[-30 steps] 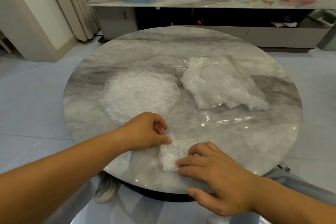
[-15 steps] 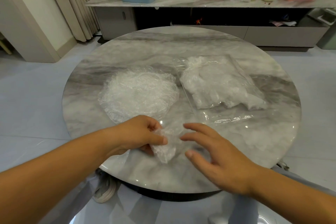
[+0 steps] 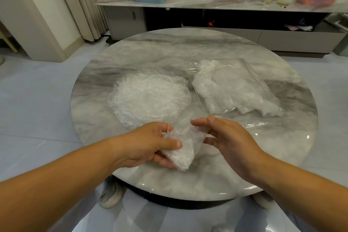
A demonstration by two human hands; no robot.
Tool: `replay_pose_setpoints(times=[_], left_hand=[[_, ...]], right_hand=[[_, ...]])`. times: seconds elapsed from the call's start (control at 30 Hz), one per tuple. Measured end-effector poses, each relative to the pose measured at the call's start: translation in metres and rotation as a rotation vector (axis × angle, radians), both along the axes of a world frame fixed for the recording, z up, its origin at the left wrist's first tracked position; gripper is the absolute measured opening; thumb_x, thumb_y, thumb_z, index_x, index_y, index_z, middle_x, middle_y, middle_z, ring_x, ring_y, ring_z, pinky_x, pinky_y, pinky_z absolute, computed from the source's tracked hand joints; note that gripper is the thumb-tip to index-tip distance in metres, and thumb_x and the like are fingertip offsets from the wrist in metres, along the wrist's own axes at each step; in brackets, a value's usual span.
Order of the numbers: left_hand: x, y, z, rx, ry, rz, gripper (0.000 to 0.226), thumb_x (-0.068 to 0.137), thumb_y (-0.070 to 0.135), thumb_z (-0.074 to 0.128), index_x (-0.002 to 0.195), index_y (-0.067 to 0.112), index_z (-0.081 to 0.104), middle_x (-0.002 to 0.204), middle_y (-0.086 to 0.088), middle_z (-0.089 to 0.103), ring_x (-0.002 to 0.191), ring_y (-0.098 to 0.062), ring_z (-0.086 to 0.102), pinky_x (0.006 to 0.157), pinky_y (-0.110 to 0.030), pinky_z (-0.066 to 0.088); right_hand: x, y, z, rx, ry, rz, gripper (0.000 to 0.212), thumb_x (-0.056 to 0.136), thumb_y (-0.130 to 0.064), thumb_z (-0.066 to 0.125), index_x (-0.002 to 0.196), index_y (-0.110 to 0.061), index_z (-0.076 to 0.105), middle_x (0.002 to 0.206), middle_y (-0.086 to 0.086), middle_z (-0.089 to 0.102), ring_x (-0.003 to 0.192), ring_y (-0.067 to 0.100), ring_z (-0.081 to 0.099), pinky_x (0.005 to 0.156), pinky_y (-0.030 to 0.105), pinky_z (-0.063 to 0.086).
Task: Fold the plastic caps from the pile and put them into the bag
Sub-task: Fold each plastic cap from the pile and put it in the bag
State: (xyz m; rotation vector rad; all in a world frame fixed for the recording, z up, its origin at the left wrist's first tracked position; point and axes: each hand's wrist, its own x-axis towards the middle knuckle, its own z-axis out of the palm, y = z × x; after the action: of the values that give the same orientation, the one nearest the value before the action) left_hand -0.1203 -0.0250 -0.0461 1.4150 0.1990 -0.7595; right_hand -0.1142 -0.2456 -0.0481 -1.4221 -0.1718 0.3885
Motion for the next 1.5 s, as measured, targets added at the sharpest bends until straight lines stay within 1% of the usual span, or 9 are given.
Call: replay_pose_setpoints(times=[0.27,0.43,0.53,0.6,0.73,0.97,1.13,1.4,1.5], left_hand=[[-0.002,-0.007,-0.003,-0.062,0.247,-0.017,0.032,0.094,0.002,0.064,0.126,0.003,0.061,0.115,-0.017,0.073,0.104,-0.03,0.072,0.08,-0.038,0.063],[0.003,-0.001,-0.002,-0.299,0.394,0.048,0.043,0.093,0.004,0.049,0.135,-0.004,0.052,0.128,-0.029,0.063,0.114,-0.041,0.066,0.096,-0.046,0.055],[0.004,-0.001,-0.002,-0.398,0.402,0.03,0.05,0.1,0.023,0.047,0.14,-0.008,0.047,0.136,-0.03,0.057,0.126,-0.042,0.057,0.106,-0.048,0.048],[0.004,-0.005,-0.003,-0.348,0.339,0.026,0.05,0.102,0.028,0.054,0.136,-0.008,0.053,0.133,-0.027,0.06,0.126,-0.037,0.059,0.105,-0.044,0.049],[0.004,-0.012,-0.003,-0.186,0.184,0.051,0.035,0.094,0.007,0.063,0.124,-0.01,0.06,0.121,-0.022,0.068,0.116,-0.031,0.067,0.097,-0.037,0.056],[0.016,-0.021,0.006,-0.125,-0.017,0.251,0.029,0.09,-0.01,0.061,0.118,-0.001,0.064,0.11,-0.019,0.072,0.092,-0.026,0.074,0.076,-0.031,0.063],[0.022,-0.045,0.023,-0.085,-0.218,0.261,0.036,0.088,-0.01,0.066,0.12,0.006,0.064,0.115,-0.018,0.07,0.096,-0.03,0.074,0.079,-0.034,0.062],[0.033,-0.096,0.032,-0.006,-0.37,0.153,0.037,0.091,0.001,0.07,0.123,0.016,0.063,0.121,-0.016,0.065,0.101,-0.029,0.072,0.082,-0.037,0.061],[0.034,-0.113,0.031,0.181,-0.478,0.095,0.031,0.095,0.029,0.067,0.125,0.024,0.06,0.125,-0.004,0.064,0.109,-0.015,0.068,0.094,-0.037,0.058]], right_hand=[[-0.01,-0.01,-0.014,-0.519,-0.559,0.137,0.045,0.093,-0.053,0.049,0.123,-0.027,0.072,0.124,-0.02,0.066,0.123,0.001,0.057,0.103,0.018,0.042],[-0.018,-0.013,-0.018,-0.709,-0.943,0.266,0.045,0.101,-0.042,0.049,0.13,-0.013,0.067,0.13,-0.007,0.064,0.123,0.008,0.054,0.102,0.03,0.044],[-0.023,-0.01,-0.015,-0.785,-1.025,0.318,0.042,0.099,-0.04,0.053,0.132,-0.016,0.064,0.126,-0.012,0.063,0.117,0.013,0.052,0.097,0.039,0.043],[-0.024,-0.01,-0.014,-0.81,-1.01,0.371,0.042,0.098,-0.041,0.052,0.134,-0.02,0.059,0.122,-0.016,0.061,0.115,0.012,0.051,0.097,0.041,0.042],[-0.024,-0.017,-0.014,-0.769,-0.855,0.423,0.047,0.098,-0.045,0.049,0.142,-0.029,0.05,0.132,-0.02,0.056,0.123,0.002,0.05,0.106,0.03,0.037],[-0.012,-0.021,0.002,-0.526,-0.444,0.038,0.035,0.091,-0.054,0.052,0.115,-0.036,0.069,0.134,-0.021,0.054,0.13,-0.002,0.049,0.103,0.012,0.038],[0.004,-0.03,0.012,-0.158,0.013,-0.007,0.041,0.093,-0.056,0.059,0.103,-0.022,0.08,0.115,0.0,0.075,0.112,0.021,0.069,0.103,0.047,0.053],[0.014,-0.073,0.026,-0.18,-0.016,-0.129,0.056,0.09,-0.055,0.048,0.095,-0.01,0.08,0.102,0.01,0.078,0.1,0.025,0.072,0.095,0.044,0.055],[0.023,-0.096,0.024,-0.234,-0.068,-0.265,0.058,0.1,-0.046,0.04,0.081,-0.011,0.082,0.096,0.009,0.079,0.096,0.027,0.073,0.091,0.038,0.056]])
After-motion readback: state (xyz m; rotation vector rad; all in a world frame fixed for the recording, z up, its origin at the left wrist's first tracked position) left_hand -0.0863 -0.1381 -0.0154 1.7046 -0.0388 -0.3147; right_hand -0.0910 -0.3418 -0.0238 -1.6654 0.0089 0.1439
